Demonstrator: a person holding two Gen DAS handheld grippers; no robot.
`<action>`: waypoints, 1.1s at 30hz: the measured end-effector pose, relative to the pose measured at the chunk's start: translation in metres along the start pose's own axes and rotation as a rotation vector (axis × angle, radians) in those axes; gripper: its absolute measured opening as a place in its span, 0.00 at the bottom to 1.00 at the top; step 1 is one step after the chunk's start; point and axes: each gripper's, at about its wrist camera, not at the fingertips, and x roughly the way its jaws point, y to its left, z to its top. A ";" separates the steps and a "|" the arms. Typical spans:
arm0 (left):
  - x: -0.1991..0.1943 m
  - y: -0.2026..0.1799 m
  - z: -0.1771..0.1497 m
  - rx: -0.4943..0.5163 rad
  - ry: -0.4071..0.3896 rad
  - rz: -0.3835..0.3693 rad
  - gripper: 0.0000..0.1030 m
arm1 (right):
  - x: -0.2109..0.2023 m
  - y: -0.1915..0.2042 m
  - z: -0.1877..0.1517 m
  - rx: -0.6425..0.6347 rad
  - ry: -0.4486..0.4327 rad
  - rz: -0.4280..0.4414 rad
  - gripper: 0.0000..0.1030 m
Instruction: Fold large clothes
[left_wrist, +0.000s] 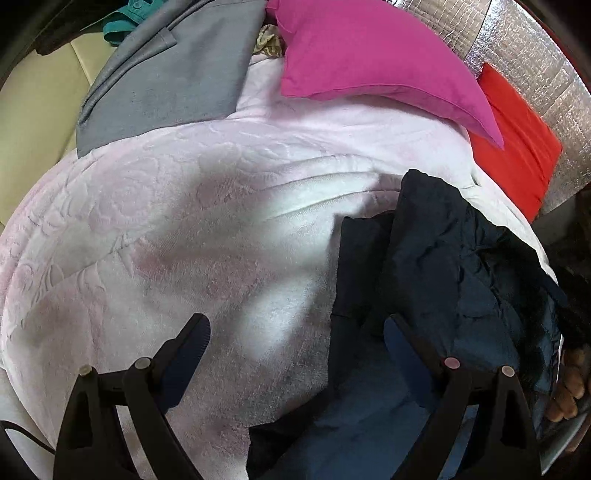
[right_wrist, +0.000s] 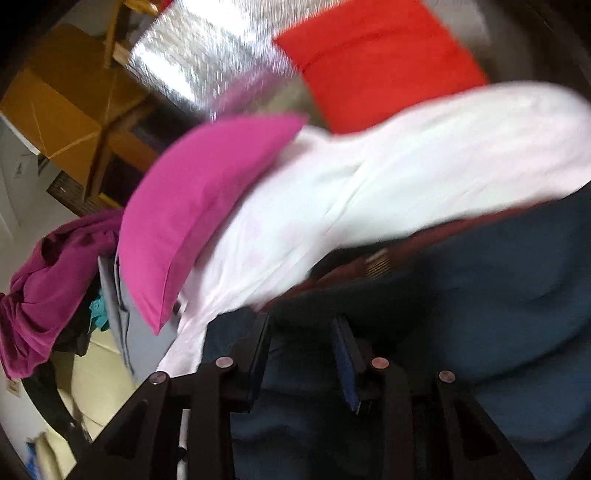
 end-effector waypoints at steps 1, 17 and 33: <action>-0.001 -0.001 0.000 0.002 -0.002 -0.001 0.92 | -0.015 -0.013 0.005 0.004 -0.033 -0.042 0.49; 0.002 -0.030 -0.012 0.094 0.012 0.044 0.92 | -0.082 -0.167 -0.009 0.263 -0.079 -0.138 0.41; -0.003 -0.064 -0.064 0.270 0.048 0.080 0.92 | -0.159 -0.165 -0.114 0.210 -0.003 -0.045 0.49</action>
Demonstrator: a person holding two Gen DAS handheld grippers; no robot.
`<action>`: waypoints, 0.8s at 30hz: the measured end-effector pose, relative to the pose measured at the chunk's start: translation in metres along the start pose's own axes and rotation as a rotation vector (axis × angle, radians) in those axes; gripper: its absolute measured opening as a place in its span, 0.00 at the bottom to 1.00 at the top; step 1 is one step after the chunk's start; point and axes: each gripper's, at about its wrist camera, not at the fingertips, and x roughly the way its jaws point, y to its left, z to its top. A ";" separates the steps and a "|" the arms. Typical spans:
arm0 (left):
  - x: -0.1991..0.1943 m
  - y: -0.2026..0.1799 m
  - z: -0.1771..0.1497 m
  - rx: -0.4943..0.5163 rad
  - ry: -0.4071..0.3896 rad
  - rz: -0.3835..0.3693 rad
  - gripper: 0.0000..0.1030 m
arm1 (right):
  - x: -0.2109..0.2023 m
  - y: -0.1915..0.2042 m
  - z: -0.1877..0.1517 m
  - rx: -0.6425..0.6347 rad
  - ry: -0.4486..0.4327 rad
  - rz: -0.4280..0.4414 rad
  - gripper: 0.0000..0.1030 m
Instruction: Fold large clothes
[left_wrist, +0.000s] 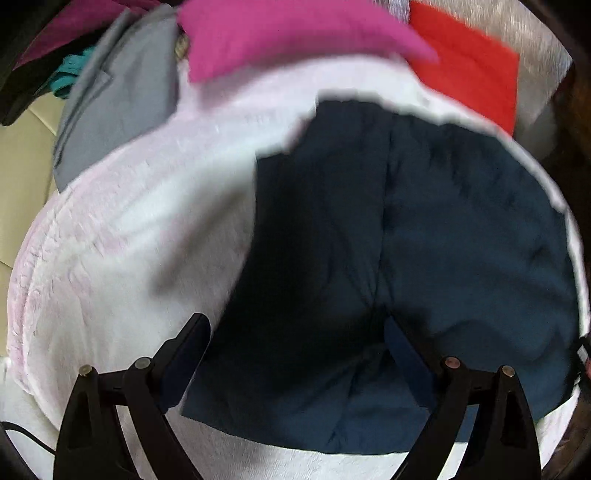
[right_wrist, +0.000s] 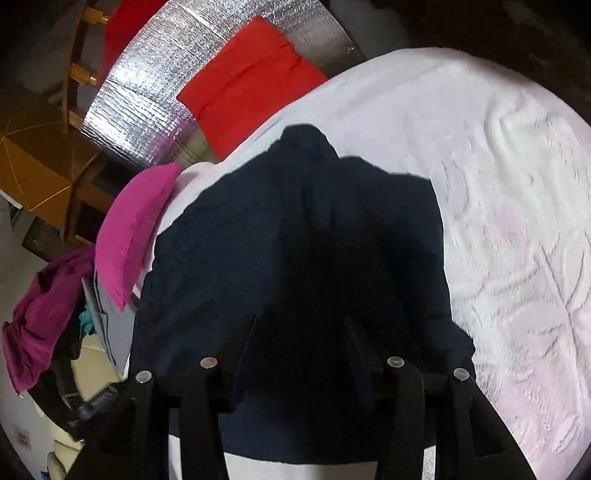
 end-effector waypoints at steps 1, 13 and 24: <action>-0.004 0.000 -0.004 -0.003 -0.012 0.005 0.92 | -0.010 -0.001 -0.003 0.009 -0.019 0.025 0.49; -0.041 0.034 -0.078 -0.134 -0.032 -0.272 0.92 | -0.050 -0.043 -0.049 0.158 -0.007 0.182 0.61; 0.008 0.050 -0.068 -0.437 0.052 -0.494 0.92 | 0.013 -0.053 -0.047 0.321 0.033 0.139 0.67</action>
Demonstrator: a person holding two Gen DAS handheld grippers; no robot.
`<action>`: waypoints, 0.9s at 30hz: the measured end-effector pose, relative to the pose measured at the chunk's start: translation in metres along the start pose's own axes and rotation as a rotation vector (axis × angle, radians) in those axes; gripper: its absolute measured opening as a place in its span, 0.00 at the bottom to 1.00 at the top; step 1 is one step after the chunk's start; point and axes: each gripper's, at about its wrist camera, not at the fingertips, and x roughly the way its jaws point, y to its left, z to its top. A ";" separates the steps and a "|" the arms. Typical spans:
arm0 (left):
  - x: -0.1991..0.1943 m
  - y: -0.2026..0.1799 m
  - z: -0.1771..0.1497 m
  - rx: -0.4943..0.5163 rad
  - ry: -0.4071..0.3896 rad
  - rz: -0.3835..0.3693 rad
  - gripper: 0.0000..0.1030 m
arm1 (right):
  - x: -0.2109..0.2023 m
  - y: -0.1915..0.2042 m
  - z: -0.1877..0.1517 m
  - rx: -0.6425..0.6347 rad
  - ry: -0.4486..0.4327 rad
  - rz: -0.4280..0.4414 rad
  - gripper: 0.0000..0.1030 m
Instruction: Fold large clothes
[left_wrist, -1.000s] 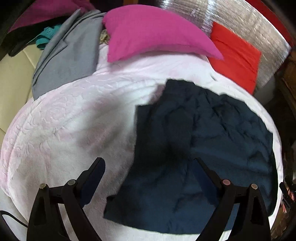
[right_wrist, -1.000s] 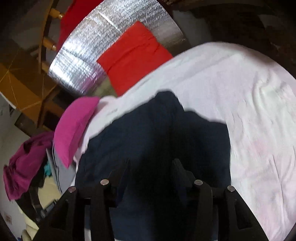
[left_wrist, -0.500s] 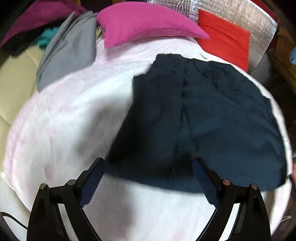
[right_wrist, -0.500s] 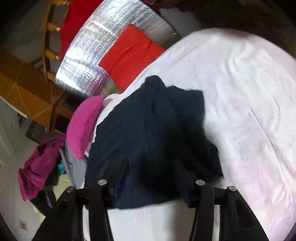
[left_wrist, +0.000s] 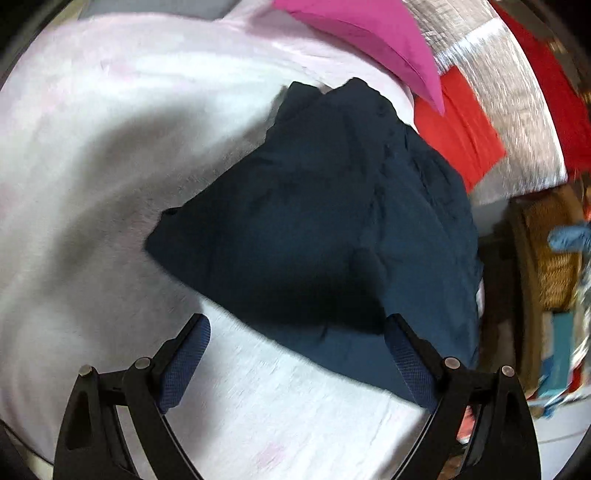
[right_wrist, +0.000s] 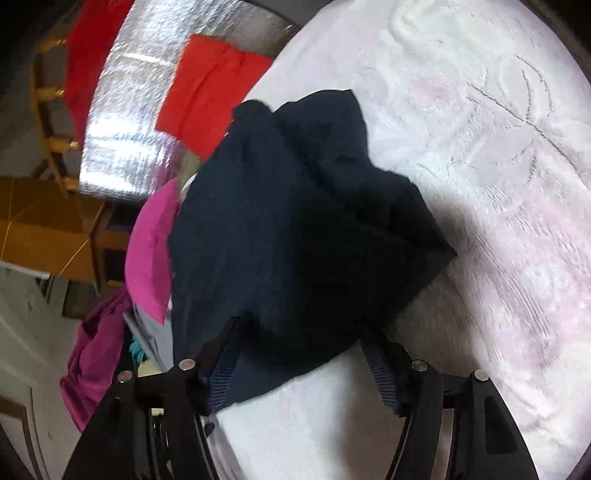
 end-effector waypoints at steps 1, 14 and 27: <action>0.002 0.001 0.001 -0.025 -0.006 -0.017 0.92 | 0.004 -0.001 0.003 0.009 -0.012 0.009 0.67; 0.004 -0.007 0.007 -0.005 -0.115 -0.028 0.47 | -0.005 0.025 0.006 -0.161 -0.123 -0.003 0.43; -0.019 0.056 0.019 -0.214 -0.053 -0.099 0.80 | -0.016 -0.018 0.019 0.086 -0.064 0.015 0.65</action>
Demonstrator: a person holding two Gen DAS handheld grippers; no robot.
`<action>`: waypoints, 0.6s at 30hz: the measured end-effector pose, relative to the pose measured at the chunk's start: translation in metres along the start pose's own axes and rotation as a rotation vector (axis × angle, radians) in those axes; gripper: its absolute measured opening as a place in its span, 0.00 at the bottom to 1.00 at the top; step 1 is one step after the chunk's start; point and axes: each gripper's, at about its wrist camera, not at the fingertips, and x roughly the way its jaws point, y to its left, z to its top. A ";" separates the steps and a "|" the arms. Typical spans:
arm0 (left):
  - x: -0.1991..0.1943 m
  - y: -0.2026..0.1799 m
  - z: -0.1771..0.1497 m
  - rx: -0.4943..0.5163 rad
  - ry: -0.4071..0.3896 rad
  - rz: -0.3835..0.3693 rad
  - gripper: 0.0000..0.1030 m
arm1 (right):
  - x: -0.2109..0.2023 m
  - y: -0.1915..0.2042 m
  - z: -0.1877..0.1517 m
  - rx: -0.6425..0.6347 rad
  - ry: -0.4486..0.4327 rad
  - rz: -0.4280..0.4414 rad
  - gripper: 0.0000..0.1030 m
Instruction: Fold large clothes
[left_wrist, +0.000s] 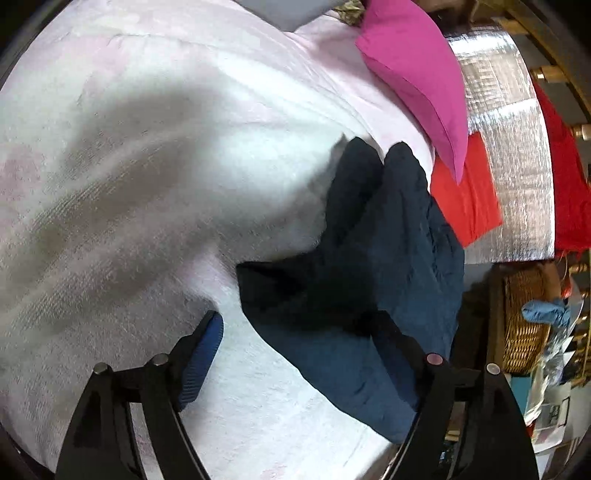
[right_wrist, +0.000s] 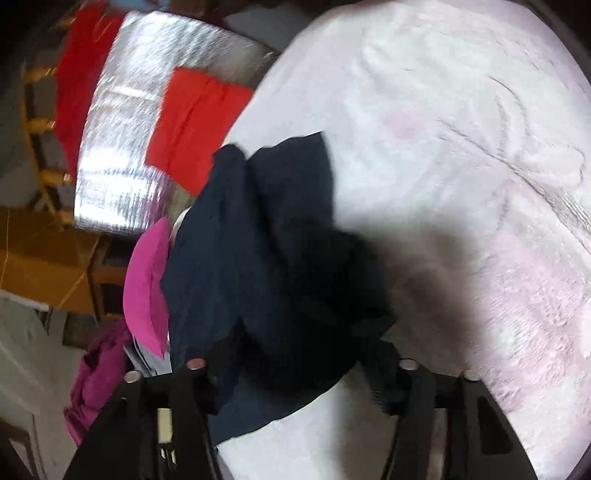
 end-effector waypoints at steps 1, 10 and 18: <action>0.004 0.000 0.000 -0.004 0.011 -0.005 0.81 | 0.005 -0.001 0.002 0.010 0.008 0.013 0.65; 0.029 -0.015 0.007 0.036 0.004 -0.106 0.57 | 0.028 0.011 0.006 -0.075 -0.003 0.059 0.51; 0.006 -0.042 -0.002 0.175 -0.108 -0.092 0.20 | 0.013 0.055 -0.015 -0.308 -0.094 0.029 0.33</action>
